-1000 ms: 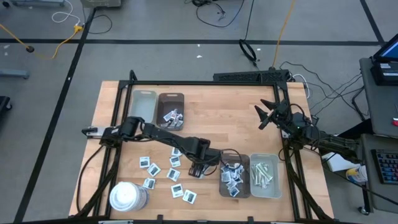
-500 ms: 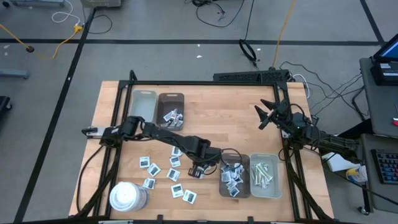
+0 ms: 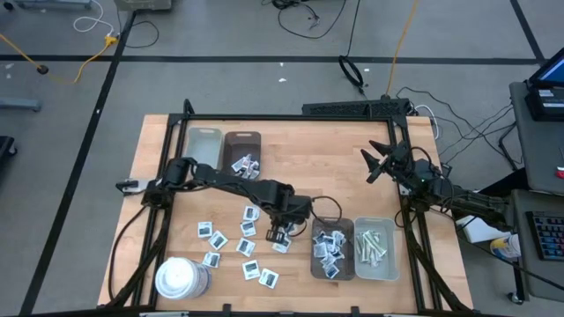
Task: Pick & Place First Aid Supplies
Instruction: Put the white towelette pack into the top gray bin
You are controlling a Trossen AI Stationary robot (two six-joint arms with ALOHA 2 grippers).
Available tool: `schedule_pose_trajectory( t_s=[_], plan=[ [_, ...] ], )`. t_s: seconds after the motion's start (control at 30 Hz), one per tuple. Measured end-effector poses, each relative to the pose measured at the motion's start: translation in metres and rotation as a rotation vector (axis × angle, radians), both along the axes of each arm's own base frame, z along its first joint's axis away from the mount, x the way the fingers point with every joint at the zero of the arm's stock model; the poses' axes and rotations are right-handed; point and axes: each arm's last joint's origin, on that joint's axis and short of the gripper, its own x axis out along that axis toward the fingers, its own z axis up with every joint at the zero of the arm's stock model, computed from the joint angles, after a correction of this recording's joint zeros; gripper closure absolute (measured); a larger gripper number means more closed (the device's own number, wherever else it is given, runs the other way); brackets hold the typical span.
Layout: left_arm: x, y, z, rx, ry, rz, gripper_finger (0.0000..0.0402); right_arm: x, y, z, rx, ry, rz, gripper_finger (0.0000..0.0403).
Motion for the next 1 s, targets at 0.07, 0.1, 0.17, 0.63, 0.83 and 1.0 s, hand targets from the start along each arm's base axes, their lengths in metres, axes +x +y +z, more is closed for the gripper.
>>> schedule_pose_trajectory(
  t_s=[0.07, 0.1, 0.17, 0.63, 0.83, 1.0],
  plan=[
    [-0.002, 0.004, 0.006, -0.019, 0.003, 0.017, 0.0401, 0.000, 0.000, 0.000, 0.000, 0.000, 0.000, 0.0181],
    [-0.004, 0.005, 0.010, -0.028, 0.005, 0.026, 0.0401, 0.000, 0.000, 0.000, 0.000, 0.000, 0.000, 0.0181],
    [-0.008, 0.008, 0.018, -0.035, 0.009, 0.038, 0.0401, 0.000, 0.000, 0.000, 0.000, 0.000, 0.000, 0.0183],
    [-0.048, 0.047, 0.091, -0.059, -0.005, 0.203, 0.0401, 0.000, 0.000, 0.000, 0.000, 0.000, 0.000, 0.0182],
    [-0.069, 0.090, 0.112, -0.056, 0.008, 0.433, 0.0401, 0.000, 0.000, 0.000, 0.000, 0.000, 0.000, 0.0182],
    [-0.086, 0.135, 0.124, -0.065, 0.002, 0.649, 0.0401, 0.000, 0.000, 0.000, 0.000, 0.000, 0.000, 0.0182]
  ],
)
